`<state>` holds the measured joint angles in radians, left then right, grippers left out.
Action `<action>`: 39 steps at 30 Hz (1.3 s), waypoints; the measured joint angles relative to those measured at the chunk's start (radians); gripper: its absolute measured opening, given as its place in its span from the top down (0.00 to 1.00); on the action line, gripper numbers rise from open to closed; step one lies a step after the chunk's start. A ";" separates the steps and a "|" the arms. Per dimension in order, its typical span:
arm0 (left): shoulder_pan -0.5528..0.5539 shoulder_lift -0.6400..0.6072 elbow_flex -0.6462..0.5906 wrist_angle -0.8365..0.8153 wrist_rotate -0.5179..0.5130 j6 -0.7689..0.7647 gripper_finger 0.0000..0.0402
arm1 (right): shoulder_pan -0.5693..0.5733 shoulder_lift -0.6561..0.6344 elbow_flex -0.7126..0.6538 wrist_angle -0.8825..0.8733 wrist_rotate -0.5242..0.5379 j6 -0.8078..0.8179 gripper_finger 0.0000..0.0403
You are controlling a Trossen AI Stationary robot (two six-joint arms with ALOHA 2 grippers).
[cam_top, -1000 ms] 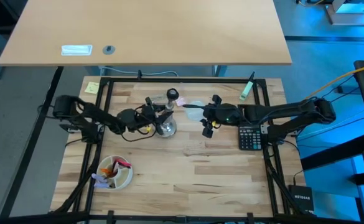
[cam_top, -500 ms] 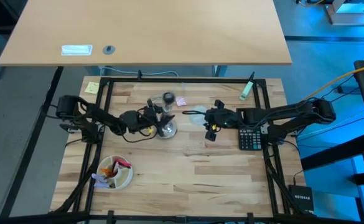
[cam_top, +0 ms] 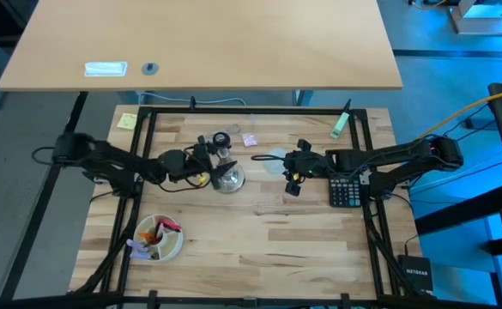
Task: Screw lightbulb
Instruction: Remove the lightbulb from the silver lamp
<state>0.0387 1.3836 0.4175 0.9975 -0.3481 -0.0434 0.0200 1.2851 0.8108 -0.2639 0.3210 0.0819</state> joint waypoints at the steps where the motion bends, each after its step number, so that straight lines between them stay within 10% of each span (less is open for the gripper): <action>1: 0.000 -0.038 0.000 -0.049 0.001 -0.014 0.31 | 0.000 0.000 0.000 -0.007 0.000 0.001 0.60; 14: -0.054 -0.459 0.000 -0.863 0.076 -0.194 0.31 | -0.054 0.135 0.000 -0.077 -0.038 -0.062 0.60; 39: -0.051 -0.475 -0.001 -0.892 0.074 -0.190 0.31 | -0.243 0.399 0.001 0.073 -0.227 -0.187 0.58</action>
<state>-0.0124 0.9089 0.4168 0.1059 -0.2737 -0.2337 -0.2234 1.6838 0.8116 -0.1909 0.0944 -0.1052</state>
